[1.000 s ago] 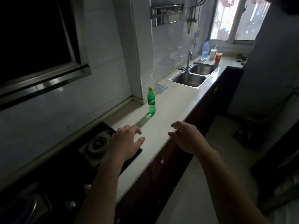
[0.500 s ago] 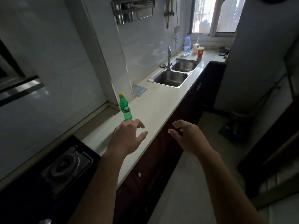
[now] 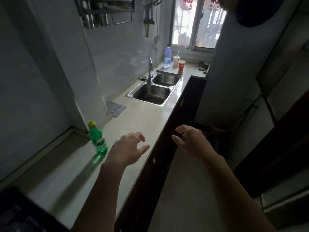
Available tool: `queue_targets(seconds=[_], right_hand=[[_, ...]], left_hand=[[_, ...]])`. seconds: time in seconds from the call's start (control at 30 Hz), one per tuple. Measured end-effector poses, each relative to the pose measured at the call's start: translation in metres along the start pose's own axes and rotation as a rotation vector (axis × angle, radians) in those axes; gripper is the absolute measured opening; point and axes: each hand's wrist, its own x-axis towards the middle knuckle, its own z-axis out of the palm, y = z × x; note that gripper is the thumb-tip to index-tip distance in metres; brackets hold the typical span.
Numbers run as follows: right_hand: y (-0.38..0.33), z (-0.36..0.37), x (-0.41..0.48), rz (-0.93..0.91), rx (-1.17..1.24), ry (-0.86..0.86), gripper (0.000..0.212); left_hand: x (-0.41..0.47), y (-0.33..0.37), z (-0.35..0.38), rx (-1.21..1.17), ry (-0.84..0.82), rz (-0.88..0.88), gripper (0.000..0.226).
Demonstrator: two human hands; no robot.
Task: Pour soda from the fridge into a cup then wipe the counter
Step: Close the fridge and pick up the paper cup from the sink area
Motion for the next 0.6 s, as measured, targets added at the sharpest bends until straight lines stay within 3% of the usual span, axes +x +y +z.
queue_targets(seconds=[0.33, 0.6], right_hand=[[0.063, -0.019, 0.076, 0.12, 0.017, 0.112, 0.035], [0.154, -0.05, 0.159, 0.122, 0.065, 0.142, 0.042]], left_hand=[[0.137, 0.046, 0.012, 0.01, -0.068, 0.214, 0.035], [0.242, 0.113, 0.043, 0.085, -0.075, 0.243, 0.026]])
